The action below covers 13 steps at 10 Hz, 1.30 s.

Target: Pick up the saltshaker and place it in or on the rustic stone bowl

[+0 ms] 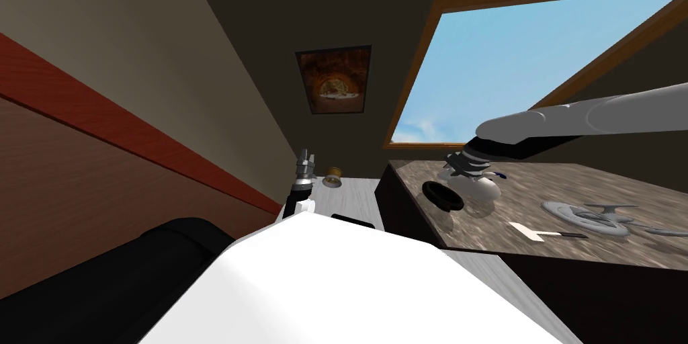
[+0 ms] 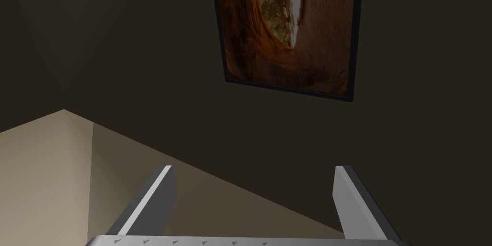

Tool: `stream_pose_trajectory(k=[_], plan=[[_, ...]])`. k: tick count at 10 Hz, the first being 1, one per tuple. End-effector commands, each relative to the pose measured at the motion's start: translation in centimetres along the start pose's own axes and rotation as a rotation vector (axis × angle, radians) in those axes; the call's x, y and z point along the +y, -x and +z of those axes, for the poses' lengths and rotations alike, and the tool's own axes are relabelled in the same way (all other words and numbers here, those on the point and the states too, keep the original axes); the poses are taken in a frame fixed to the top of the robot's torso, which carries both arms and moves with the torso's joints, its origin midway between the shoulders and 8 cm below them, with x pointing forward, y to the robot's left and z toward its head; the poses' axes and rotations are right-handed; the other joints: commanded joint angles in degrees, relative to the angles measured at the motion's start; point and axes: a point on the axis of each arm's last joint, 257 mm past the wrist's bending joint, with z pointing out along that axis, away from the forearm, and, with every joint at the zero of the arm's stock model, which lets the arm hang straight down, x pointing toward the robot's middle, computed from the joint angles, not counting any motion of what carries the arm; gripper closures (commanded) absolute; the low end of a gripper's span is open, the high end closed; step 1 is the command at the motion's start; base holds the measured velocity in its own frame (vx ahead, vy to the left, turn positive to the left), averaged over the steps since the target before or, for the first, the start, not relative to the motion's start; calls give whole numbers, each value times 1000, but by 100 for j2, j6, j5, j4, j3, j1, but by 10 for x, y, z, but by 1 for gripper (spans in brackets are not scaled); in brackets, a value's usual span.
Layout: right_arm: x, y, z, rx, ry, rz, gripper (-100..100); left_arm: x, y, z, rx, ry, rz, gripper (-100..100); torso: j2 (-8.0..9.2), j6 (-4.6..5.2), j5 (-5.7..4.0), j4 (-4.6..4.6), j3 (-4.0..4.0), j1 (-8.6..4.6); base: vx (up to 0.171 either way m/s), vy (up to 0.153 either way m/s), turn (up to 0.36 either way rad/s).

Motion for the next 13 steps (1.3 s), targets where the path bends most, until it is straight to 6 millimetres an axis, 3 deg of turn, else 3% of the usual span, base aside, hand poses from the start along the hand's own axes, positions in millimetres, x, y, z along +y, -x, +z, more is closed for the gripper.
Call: stream_pose_trajectory(k=[1,4,5,9,10,11,13], plan=[[0,7,-1,13,22,-57,100,0,0,0,0,0,0,0,0,0,0,0,0,0,-30,-70,75],[-1,15,-3,27,41,-114,100,0,0,0,0,0,0,0,-9,2,-2,-7,-8,-6,-26,-69,70],[-2,16,-4,28,43,-121,-100,0,0,0,0,0,0,0,-15,9,-1,-9,-12,4,-2,-6,-2],[-2,16,-4,28,43,-121,-100,0,0,0,0,0,0,0,-22,8,4,-11,-16,19,0,0,0],[-2,16,-4,28,43,-121,0,0,0,0,0,0,0,0,-22,8,4,-11,-16,19,0,0,0],[-7,18,-16,30,42,-128,-100,0,0,0,0,0,0,0,-22,8,4,-11,-16,19,13,0,-29],[-12,21,-28,32,42,-136,-100,0,0,0,0,0,0,0,-29,8,5,-12,-19,22,24,1,-25]])
